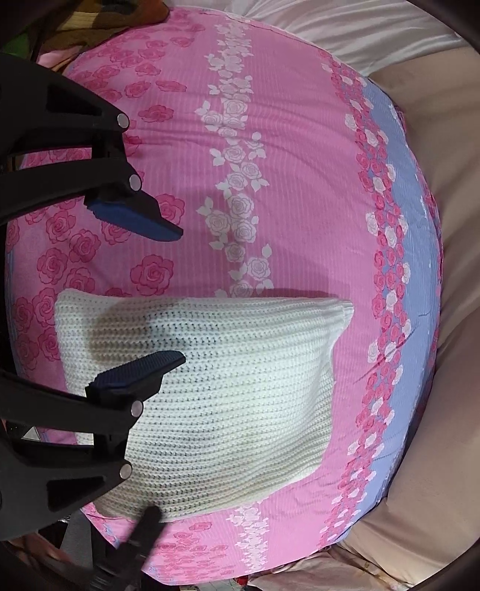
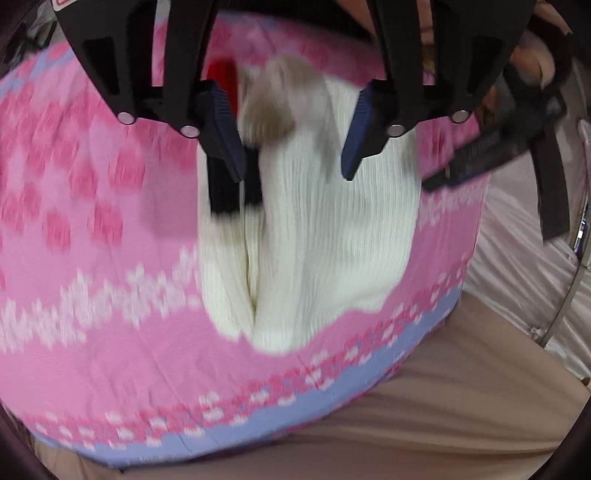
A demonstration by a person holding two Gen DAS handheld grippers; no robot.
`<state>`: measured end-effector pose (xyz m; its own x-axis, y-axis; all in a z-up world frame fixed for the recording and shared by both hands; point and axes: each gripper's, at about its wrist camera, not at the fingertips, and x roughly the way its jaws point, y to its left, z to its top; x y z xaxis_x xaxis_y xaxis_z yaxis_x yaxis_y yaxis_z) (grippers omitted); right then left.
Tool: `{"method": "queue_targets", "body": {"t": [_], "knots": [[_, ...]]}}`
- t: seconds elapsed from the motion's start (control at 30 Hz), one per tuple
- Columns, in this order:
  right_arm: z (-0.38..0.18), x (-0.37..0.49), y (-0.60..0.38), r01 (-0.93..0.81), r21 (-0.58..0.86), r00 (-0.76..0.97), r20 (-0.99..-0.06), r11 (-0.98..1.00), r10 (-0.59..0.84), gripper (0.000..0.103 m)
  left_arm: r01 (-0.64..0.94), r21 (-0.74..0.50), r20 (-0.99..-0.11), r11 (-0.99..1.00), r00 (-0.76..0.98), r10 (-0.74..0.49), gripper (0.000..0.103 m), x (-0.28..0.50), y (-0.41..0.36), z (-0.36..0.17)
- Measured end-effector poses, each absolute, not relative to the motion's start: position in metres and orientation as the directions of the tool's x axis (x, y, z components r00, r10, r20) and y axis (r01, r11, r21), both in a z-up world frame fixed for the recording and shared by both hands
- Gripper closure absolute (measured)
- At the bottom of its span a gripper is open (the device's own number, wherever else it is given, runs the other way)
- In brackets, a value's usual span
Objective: Fold small clothes
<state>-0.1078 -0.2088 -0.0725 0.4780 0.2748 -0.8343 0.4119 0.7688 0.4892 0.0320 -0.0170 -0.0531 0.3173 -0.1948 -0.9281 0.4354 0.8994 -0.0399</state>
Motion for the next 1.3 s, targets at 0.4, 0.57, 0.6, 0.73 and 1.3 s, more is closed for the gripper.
{"method": "queue_targets", "body": {"t": [0.4, 0.57, 0.6, 0.73, 1.3], "knots": [[-0.061, -0.132, -0.201, 0.368, 0.465, 0.499, -0.829, 0.805, 0.251, 0.093, 0.448, -0.025, -0.936, 0.894, 0.303, -0.178, 0.041, 0.021, -0.024, -0.059], [-0.126, -0.13, -0.206, 0.42, 0.466, 0.398, -0.866, 0.779, 0.303, 0.095, 0.44, -0.026, -0.939, 0.898, 0.296, -0.172, 0.04, 0.018, -0.024, -0.062], [-0.121, -0.13, -0.207, 0.421, 0.473, 0.403, -0.862, 0.774, 0.308, 0.09, 0.441, -0.023, -0.939, 0.897, 0.299, -0.171, 0.04, 0.017, -0.023, -0.062], [-0.075, -0.133, -0.216, 0.401, 0.476, 0.49, -0.833, 0.783, 0.255, 0.072, 0.407, -0.047, -0.933, 0.912, 0.307, -0.185, 0.04, 0.02, -0.014, -0.058], [-0.082, -0.072, -0.242, 0.409, 0.366, 0.487, -0.862, 0.836, 0.139, 0.091, 0.391, -0.087, -0.935, 0.916, 0.287, -0.211, 0.037, 0.022, -0.009, -0.062]]}}
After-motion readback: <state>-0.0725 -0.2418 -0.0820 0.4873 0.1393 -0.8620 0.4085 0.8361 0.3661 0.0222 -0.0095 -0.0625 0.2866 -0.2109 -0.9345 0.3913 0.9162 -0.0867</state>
